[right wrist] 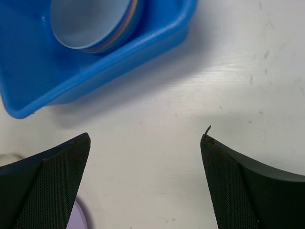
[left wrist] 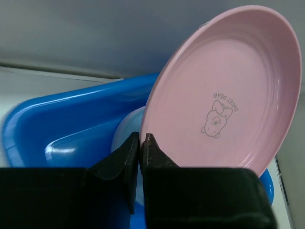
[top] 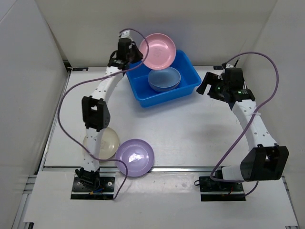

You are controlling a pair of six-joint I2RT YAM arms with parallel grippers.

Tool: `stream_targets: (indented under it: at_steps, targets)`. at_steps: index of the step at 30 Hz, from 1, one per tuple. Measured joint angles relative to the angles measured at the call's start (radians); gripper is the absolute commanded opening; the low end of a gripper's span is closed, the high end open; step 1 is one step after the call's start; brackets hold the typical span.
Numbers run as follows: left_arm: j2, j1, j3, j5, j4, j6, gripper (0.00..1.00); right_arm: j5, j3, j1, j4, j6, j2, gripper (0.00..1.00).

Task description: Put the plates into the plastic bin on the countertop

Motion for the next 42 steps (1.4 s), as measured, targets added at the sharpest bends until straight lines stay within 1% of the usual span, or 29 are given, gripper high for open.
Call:
stream_targets:
  at_steps: [2,4,9,12,13,14,16,17,19,21,22,23,29,32,35,37,38,39,42]
  targets:
    - [0.137,-0.034,0.163,0.017,-0.028,0.006,0.10,0.016,-0.032,-0.017,-0.013,0.007,-0.031,0.99]
    - [0.219,-0.055,0.225,0.029,-0.046,0.003,0.09,0.024,-0.049,-0.033,-0.029,0.011,-0.045,0.99]
    - [0.286,-0.072,0.203,0.040,-0.091,0.002,0.10,0.037,-0.077,-0.069,-0.052,0.026,-0.047,0.99]
    - [0.294,-0.080,0.203,0.016,-0.092,0.010,0.19,0.039,-0.087,-0.082,-0.055,0.030,-0.046,0.99]
    - [0.294,-0.084,0.203,0.003,-0.090,0.011,0.24,0.039,-0.087,-0.085,-0.056,0.030,-0.045,0.99]
    - [0.294,-0.089,0.203,-0.010,-0.085,0.011,0.37,0.037,-0.087,-0.085,-0.056,0.031,-0.044,0.99]
    - [0.294,-0.099,0.203,-0.025,-0.076,0.010,0.43,0.034,-0.087,-0.086,-0.057,0.033,-0.044,0.99]
    - [0.294,-0.105,0.203,-0.031,-0.072,0.010,0.59,0.032,-0.087,-0.086,-0.059,0.033,-0.044,0.99]
    - [0.294,-0.111,0.203,-0.036,-0.061,0.011,0.61,0.031,-0.087,-0.085,-0.066,0.034,-0.044,0.99]
    - [0.294,-0.114,0.203,-0.037,-0.055,0.015,0.75,0.031,-0.087,-0.085,-0.076,0.034,-0.044,0.99]
    - [0.294,-0.117,0.203,-0.037,-0.052,0.017,0.83,0.031,-0.087,-0.085,-0.079,0.033,-0.044,0.99]
    - [0.294,-0.118,0.201,-0.036,-0.051,0.018,0.99,0.031,-0.087,-0.085,-0.082,0.033,-0.044,0.99]
    - [0.271,-0.121,0.169,-0.035,-0.055,0.047,0.99,0.006,-0.092,-0.075,-0.095,0.015,-0.087,0.99]
    - [0.205,-0.121,0.113,-0.037,-0.073,0.086,0.99,-0.001,-0.100,-0.021,-0.087,-0.015,-0.124,0.99]
    - [0.050,-0.128,-0.023,-0.052,-0.102,0.136,0.99,-0.013,-0.125,0.101,-0.065,-0.050,-0.137,0.99]
    - [-0.117,-0.135,-0.203,-0.089,-0.125,0.161,0.99,-0.020,-0.151,0.196,-0.043,-0.072,-0.130,0.99]
    - [-0.200,-0.138,-0.245,-0.102,-0.136,0.162,0.99,-0.023,-0.162,0.236,-0.041,-0.080,-0.126,0.99]
    - [-0.292,-0.138,-0.342,-0.127,-0.108,0.159,0.99,-0.026,-0.170,0.286,-0.038,-0.093,-0.111,0.99]
    - [-0.612,-0.145,-0.655,-0.201,-0.127,0.129,0.99,-0.033,-0.172,0.424,-0.019,-0.132,-0.025,0.99]
